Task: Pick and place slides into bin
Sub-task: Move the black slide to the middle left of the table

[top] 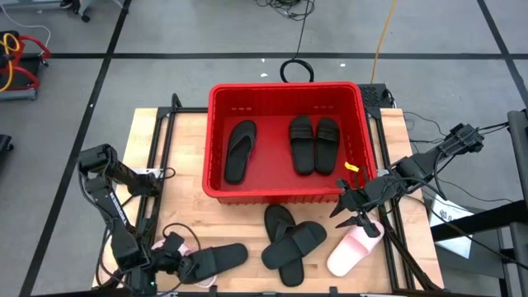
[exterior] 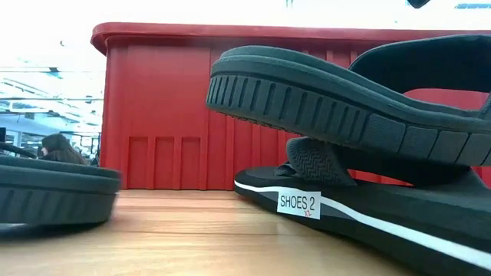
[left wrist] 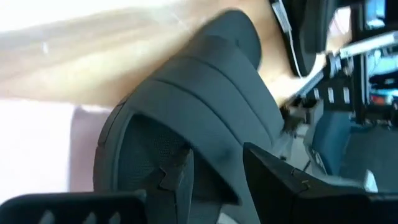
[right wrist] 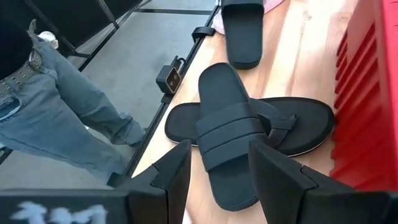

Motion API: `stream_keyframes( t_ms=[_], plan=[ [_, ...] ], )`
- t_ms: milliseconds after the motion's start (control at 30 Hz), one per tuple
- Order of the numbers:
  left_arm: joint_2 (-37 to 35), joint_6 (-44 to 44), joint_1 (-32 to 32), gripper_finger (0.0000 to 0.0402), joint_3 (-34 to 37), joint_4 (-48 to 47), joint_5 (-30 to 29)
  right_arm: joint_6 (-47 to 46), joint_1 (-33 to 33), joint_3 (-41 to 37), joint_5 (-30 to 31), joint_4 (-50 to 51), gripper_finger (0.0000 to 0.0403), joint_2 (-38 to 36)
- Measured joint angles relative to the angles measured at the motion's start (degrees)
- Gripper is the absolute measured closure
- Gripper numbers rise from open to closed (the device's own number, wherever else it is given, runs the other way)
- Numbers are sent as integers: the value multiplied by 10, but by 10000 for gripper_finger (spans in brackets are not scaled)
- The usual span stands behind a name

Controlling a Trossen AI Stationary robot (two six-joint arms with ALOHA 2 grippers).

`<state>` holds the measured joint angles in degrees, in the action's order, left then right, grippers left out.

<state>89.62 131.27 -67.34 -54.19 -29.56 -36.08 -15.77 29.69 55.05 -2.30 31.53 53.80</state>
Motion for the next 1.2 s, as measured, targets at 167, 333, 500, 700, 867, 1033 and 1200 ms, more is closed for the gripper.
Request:
stream_keyframes(
  t_ms=[167,333,500,700,867,1033,1200],
  plan=[
    [0,8,27,270,0,-9,0,0,0,0,10,0,252,0],
    [0,-12,50,317,0,-12,7,0,0,0,10,0,252,0],
    [0,-26,69,391,0,-33,38,0,0,0,21,0,252,0],
    [-21,-25,84,398,0,-94,67,0,0,0,25,0,252,0],
    [-83,-29,110,399,0,-203,119,0,0,0,25,0,252,0],
    [-141,-88,151,400,0,-322,185,0,0,0,25,0,252,0],
    [-159,-173,195,399,0,-381,221,0,0,0,25,0,252,0]
  ],
)
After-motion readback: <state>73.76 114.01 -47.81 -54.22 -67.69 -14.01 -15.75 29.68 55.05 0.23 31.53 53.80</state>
